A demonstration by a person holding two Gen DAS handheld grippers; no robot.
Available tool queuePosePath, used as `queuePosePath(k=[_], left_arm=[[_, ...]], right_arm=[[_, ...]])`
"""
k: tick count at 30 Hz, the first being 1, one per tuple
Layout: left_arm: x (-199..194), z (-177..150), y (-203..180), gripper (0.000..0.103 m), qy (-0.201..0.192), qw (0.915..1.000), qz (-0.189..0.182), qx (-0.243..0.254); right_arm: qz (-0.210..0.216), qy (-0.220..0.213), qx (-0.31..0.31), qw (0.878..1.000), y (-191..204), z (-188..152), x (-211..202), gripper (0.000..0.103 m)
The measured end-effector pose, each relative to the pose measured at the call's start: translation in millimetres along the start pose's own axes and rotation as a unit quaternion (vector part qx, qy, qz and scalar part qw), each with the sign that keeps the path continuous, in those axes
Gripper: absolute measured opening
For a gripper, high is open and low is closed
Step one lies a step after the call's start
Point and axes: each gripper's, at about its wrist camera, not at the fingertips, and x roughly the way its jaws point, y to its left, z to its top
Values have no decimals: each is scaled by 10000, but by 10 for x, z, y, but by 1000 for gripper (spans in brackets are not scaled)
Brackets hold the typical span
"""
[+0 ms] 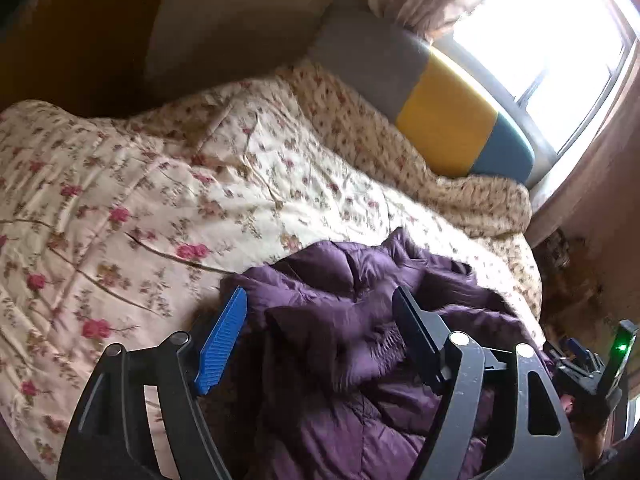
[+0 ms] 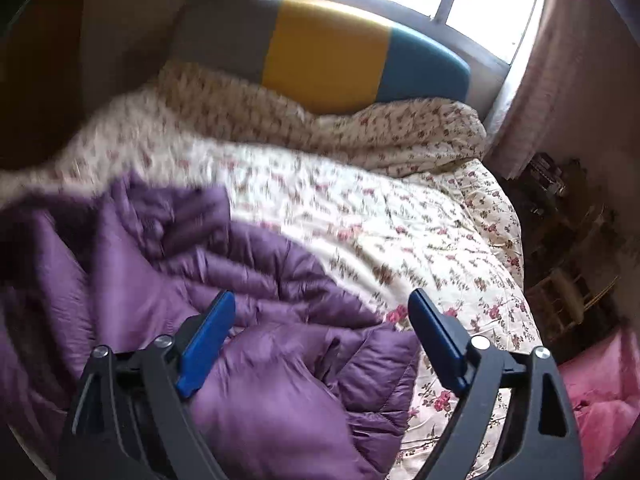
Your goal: Fold large clothes
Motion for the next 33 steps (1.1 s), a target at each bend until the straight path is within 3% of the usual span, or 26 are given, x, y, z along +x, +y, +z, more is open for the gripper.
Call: queuePosePath(k=[4,7,9,14,15,17,19,21,23,26,33], left_arm=[[-200,-182,208,74,3,9997,-154,-185],[-252,-412,351,75,154,9993,-239,-232],[-257,-622,442,75,321,9985,-368,-248],[-141,-1038,513,75,842,9940,-632,-289],[-117,-1081,499,75,875,9933,-685,-302],[-83,-1123,469,61,903,9923,-787,-309],[-59,-1129,430,35,962,9912,-864,-267],[-74,-1132,393,20,954,9916,-864,-152],[-133,-1136,369,15,942,9915,-895,-76],[-252,-1186,358,11,938,9913,-922,-4],[-680,-1490,399,11,1031,9899,-955,167]], right_arm=[[166,-143,275,9994,-233,-61,-273,94],[372,-9,521,9979,-420,-291,-342,96],[497,167,619,9967,-504,-499,-357,96],[950,1140,686,9865,-463,-1105,-27,94],[1031,1257,717,9841,-429,-1188,25,87],[1197,1464,752,9791,-332,-1313,137,75],[1250,1459,721,9787,-232,-1345,176,59],[1199,1416,533,9812,-145,-1307,131,29],[1198,1378,313,9827,-86,-1273,60,17],[1189,1345,4,9837,-35,-1270,-123,11],[1299,1463,-529,9793,45,-1554,-614,10]])
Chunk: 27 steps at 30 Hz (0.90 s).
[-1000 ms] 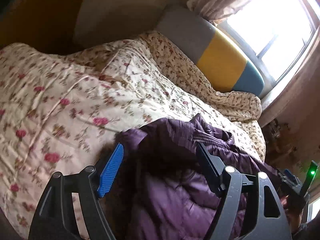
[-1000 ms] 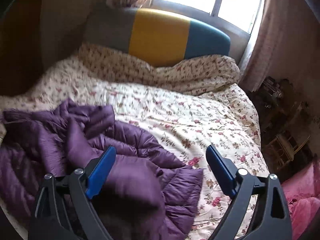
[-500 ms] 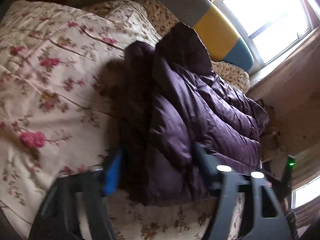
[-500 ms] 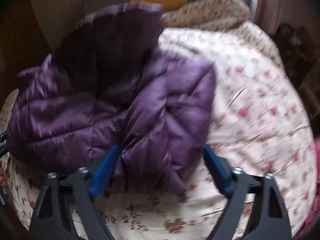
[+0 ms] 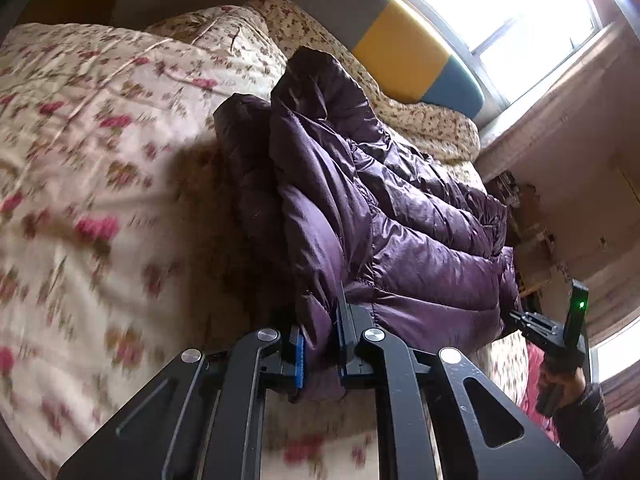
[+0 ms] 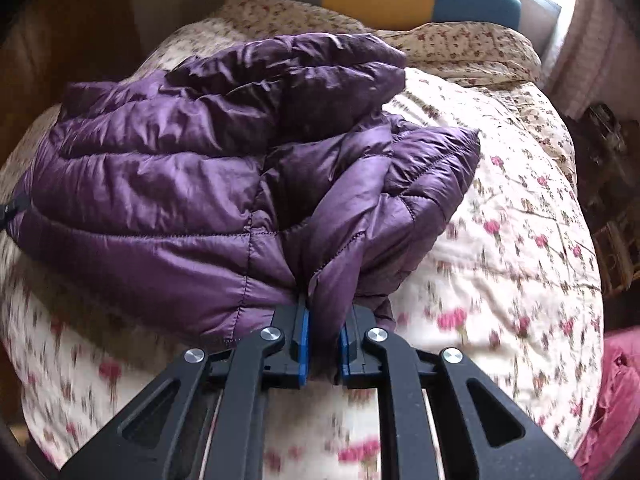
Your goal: Fold large clothes
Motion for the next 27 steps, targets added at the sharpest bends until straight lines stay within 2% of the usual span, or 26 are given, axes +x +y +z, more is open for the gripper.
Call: queuePosePath(k=[7,10,11,12,14,15,16,18,20,24,27], left_arm=[[-412,-579,-22,11,146,9999,-65,65],[-593,-843,-46,12,183,9997,-92,114],[-638,-900,-48,13,180,9998,-68,108],[-690,-954,-51,16,180,9998,25,123],[-762,-977,-45,34,116,9998,119,134],[-816,-955,-38,59,-2,9999,109,89],[-857,-926,-28,65,-124,9998,125,39],[-921,-792,-18,66,-344,9993,114,-24],[-916,-632,-11,66,-506,9986,153,-79],[-686,-270,-5,66,-509,9983,113,-271],[-482,-61,-45,66,-431,9984,94,-359]], right_arm=[[167,262,-287,9991,176,-838,-379,10],[217,325,-276,9989,191,-1053,-504,10],[219,349,-271,9988,201,-1107,-546,14],[147,350,-248,9990,190,-1130,-574,24],[112,242,-129,9996,140,-1112,-646,39],[109,185,-68,9997,125,-1066,-680,46],[94,87,18,9999,82,-1011,-709,49],[100,-136,190,9997,30,-881,-753,60],[133,-319,371,9987,-4,-733,-739,64],[233,-537,875,9944,-72,-355,-525,72],[424,-506,1338,9888,-191,-78,-273,74]])
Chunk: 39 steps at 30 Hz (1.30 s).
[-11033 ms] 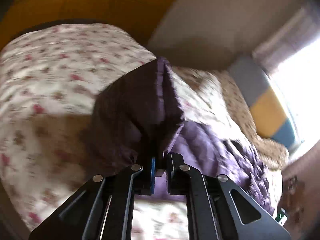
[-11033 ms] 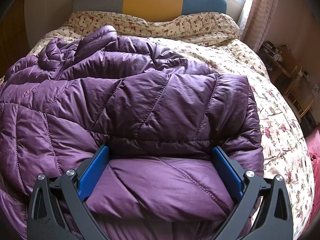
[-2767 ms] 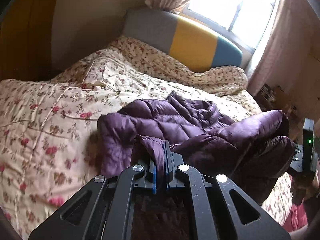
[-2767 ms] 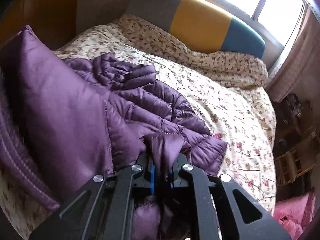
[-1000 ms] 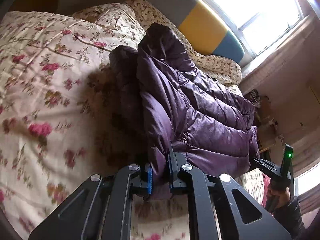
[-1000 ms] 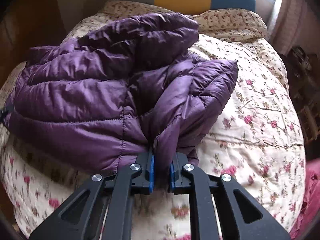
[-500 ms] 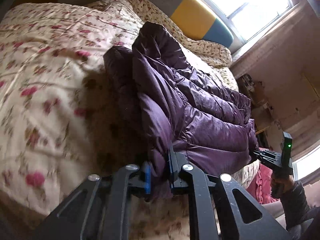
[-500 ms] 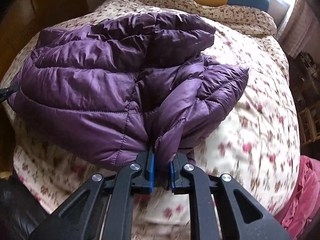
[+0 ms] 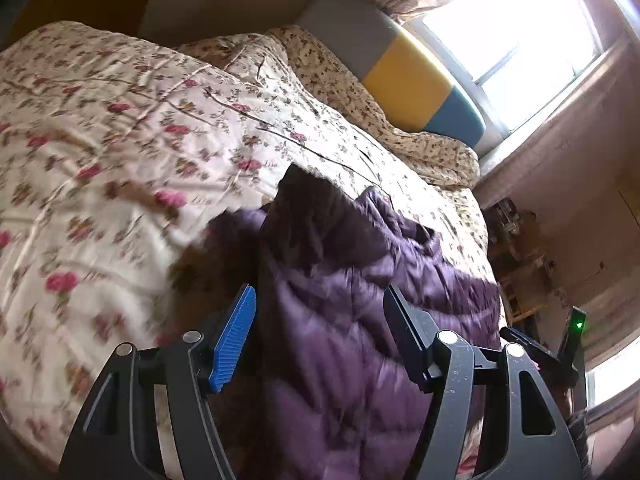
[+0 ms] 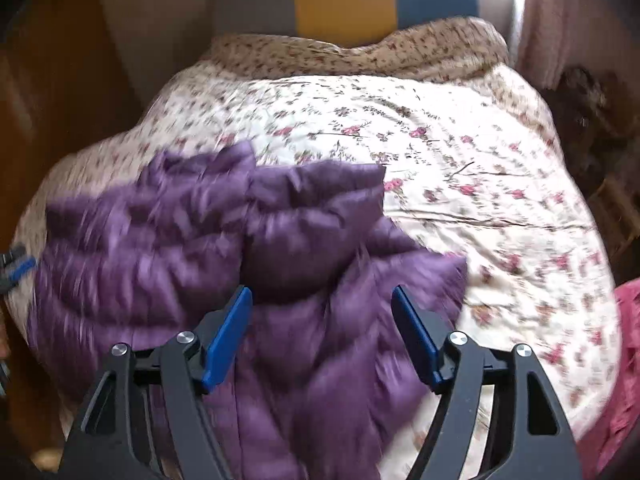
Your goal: Fold large clothes
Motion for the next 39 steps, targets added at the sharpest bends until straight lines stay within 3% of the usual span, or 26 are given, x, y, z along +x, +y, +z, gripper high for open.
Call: queuePosePath(k=[2,4,5,6,7,8,9,16,21,28,33,39], left_arm=[[140,103,-24,66,27,9999,103,-126],[289,191,-68,45,162,9996,231,-102],[341,203,-76,27,206,9992,330,-73],[399,220,-94,9,255,9986,463,-13],[425,228,-105,4,258,9979,587,52],[437,234,-121,3,209,9974,682,128],[434,238,-131,2,161,9967,774,199],[467,324,-260,1,-276,9889,1367,504],[675,413,-360,1,-434,9789,1853,749],[1083,336,-285,1,-351,9675,2278,1044],[1254,236,-220,2,-392,9641,2352,1167],[1323,196,-176,2,-495,9664,2296,1047]], right_arm=[[87,57,206,9997,-47,156,175,75],[245,153,444,9986,-97,235,339,70],[297,181,460,9983,-88,226,366,49],[277,193,402,9986,-64,233,382,34],[234,162,339,9990,-47,238,372,27],[138,62,208,9997,-8,242,342,13],[68,-2,136,9999,3,221,304,10],[-707,-765,-274,9942,139,252,86,6],[-1353,-993,-471,9847,286,359,279,6],[-1771,-726,-418,9806,211,332,767,7],[-1884,-555,-448,9795,166,259,1067,9],[-1980,-438,-482,9780,140,260,1245,10]])
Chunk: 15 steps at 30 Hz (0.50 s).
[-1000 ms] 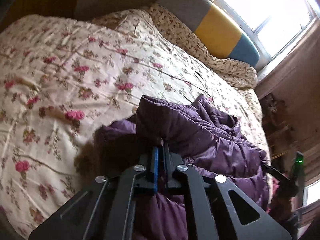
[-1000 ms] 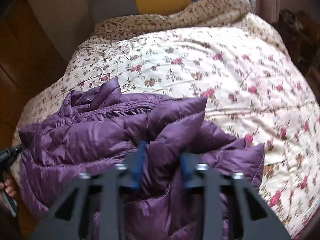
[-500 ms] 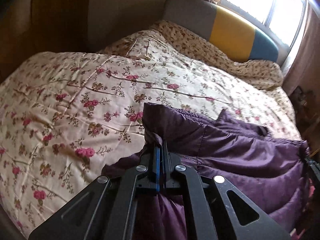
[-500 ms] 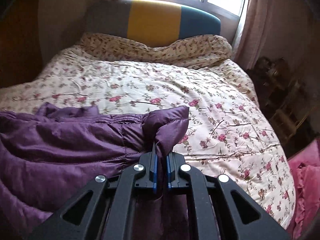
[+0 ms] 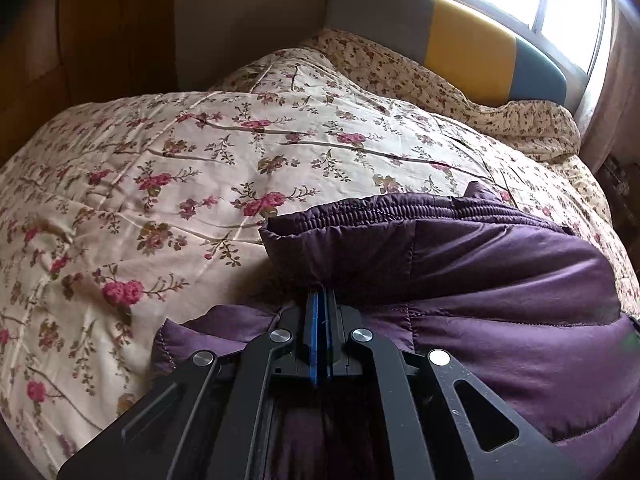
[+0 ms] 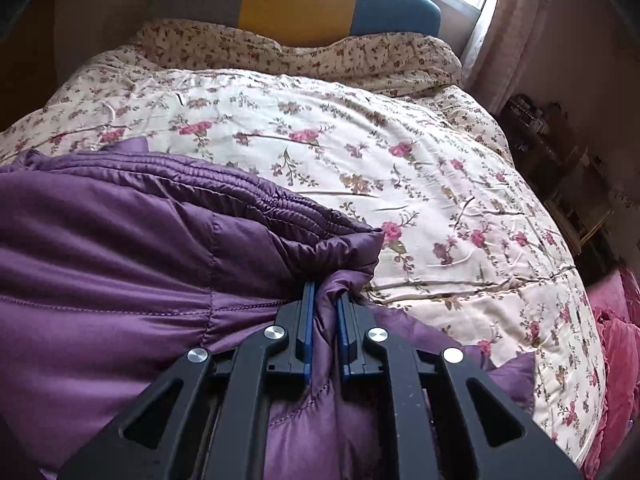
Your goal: Fold large clothes
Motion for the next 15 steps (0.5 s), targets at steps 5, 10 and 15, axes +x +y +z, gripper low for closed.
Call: queuePosePath(k=[5,10,15], left_arm=[[16,-1,5,2,1,10000,-18,-34],[-92,45,-26,23,25,9999,141,26],[-455,63,-42,68,-393,9992,-51,-75]], right_arm=[[-25,-6,10,10000,4,-3,-12,10],[-82,56,7,9999,-9,41,-56,15],[-179,-17,215,9996,-129,72,-216,52]])
